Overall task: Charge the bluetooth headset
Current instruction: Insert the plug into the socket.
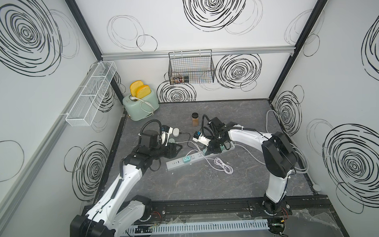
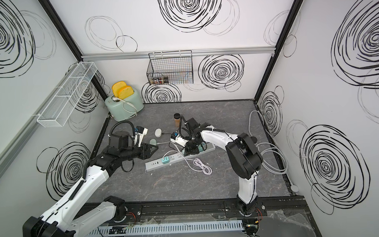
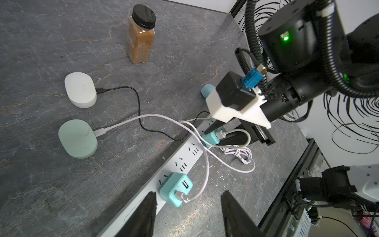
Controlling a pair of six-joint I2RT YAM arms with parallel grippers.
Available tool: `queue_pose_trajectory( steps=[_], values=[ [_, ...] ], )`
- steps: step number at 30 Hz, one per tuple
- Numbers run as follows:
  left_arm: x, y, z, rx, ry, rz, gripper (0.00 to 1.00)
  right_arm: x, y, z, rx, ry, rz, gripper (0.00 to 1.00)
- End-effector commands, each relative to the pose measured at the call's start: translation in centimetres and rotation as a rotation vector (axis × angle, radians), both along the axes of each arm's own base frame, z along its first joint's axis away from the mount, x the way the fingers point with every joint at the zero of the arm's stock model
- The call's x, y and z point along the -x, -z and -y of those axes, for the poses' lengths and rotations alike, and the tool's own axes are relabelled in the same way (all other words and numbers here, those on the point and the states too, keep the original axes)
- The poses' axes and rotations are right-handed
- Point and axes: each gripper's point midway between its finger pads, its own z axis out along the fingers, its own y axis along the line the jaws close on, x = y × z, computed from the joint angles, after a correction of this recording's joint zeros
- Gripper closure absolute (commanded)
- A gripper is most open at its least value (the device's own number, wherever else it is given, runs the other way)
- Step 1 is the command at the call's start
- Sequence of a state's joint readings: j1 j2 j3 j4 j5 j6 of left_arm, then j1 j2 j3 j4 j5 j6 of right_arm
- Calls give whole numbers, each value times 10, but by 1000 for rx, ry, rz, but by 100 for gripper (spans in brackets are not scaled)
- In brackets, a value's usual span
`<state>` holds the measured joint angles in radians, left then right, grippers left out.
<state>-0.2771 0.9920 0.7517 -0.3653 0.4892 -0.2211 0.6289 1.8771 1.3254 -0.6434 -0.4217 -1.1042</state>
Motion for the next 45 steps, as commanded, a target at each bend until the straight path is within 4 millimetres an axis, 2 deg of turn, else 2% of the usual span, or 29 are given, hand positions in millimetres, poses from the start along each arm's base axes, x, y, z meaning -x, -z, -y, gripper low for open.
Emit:
queue_pose_trajectory(
  steps=[1,13,19,24,35,38,45],
  values=[
    [-2,-15,5,13,24,44,45,16,56,22,157,-8,-95,93],
    [-4,-12,3,-2,11,32,45,49,86,41,163,75,-190,95],
    [-7,-13,-1,6,-16,33,45,52,85,43,84,110,-198,95],
    [-9,-11,-3,21,-39,28,45,54,90,50,102,119,-189,97],
    [-16,-12,-15,17,-88,28,45,73,94,53,45,147,-160,99],
    [-19,-12,-18,22,-97,27,45,72,96,57,43,168,-172,99],
    [-26,-19,-17,54,-99,28,45,46,88,49,74,193,-162,95]
  ],
)
